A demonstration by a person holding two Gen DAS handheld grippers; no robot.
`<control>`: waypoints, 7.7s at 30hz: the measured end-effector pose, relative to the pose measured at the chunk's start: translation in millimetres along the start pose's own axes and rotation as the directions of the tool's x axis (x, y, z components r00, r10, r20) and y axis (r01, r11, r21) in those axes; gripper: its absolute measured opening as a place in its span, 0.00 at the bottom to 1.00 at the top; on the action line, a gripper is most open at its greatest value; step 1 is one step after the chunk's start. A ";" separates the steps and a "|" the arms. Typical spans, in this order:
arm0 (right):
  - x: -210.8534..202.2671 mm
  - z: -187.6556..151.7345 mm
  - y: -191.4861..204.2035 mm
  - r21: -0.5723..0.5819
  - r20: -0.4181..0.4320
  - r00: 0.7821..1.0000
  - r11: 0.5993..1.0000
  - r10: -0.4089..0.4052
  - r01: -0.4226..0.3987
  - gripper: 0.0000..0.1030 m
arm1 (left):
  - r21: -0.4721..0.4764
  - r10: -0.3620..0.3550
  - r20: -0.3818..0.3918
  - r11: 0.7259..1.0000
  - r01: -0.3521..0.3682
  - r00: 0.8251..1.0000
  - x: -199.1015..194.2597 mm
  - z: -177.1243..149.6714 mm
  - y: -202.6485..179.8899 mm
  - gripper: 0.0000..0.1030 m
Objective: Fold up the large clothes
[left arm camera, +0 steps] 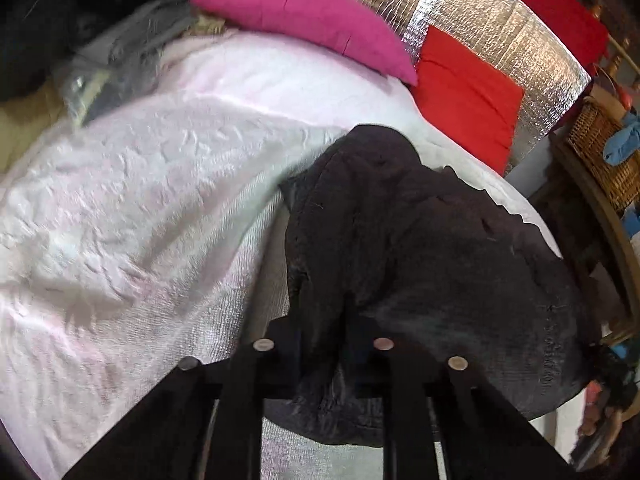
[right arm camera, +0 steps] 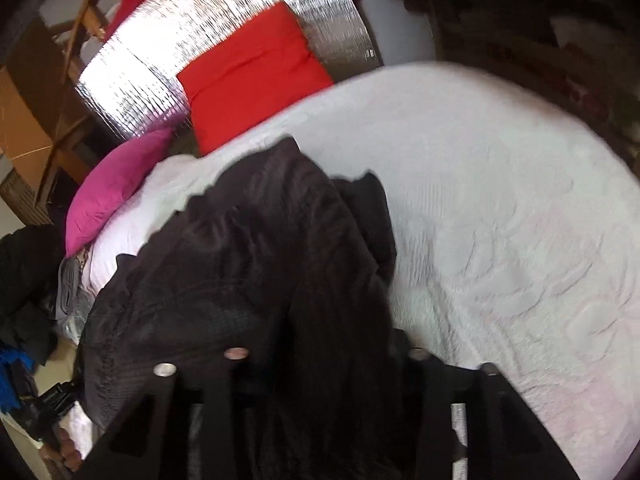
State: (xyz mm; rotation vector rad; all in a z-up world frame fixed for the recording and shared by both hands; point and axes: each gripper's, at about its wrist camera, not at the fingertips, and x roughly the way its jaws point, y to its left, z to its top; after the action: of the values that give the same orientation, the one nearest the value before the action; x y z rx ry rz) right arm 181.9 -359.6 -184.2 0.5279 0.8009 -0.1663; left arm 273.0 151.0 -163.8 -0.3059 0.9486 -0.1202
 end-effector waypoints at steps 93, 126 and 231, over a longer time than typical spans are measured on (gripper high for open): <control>-44.4 -21.6 -44.7 0.222 -0.004 0.999 0.975 0.036 -0.034 0.52 | -0.096 0.048 -0.070 0.994 -0.054 0.996 -17.2 -36.6 31.7 0.56; -4.6 -92.0 -13.9 0.579 0.007 0.923 0.751 0.386 -0.318 0.83 | -0.533 -0.299 0.004 0.807 0.255 0.954 19.5 -60.9 17.6 0.79; -210.0 -127.5 -79.1 0.185 -0.035 0.996 0.980 0.080 -0.072 0.74 | -0.059 0.083 -0.087 0.994 -0.088 0.993 -125.9 -120.0 52.0 0.78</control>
State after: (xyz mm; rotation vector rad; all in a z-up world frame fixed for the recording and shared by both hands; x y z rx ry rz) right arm -71.4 -373.9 -136.8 0.7375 0.8092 -0.1597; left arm 100.7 205.4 -146.9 -0.3196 1.0494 -0.0248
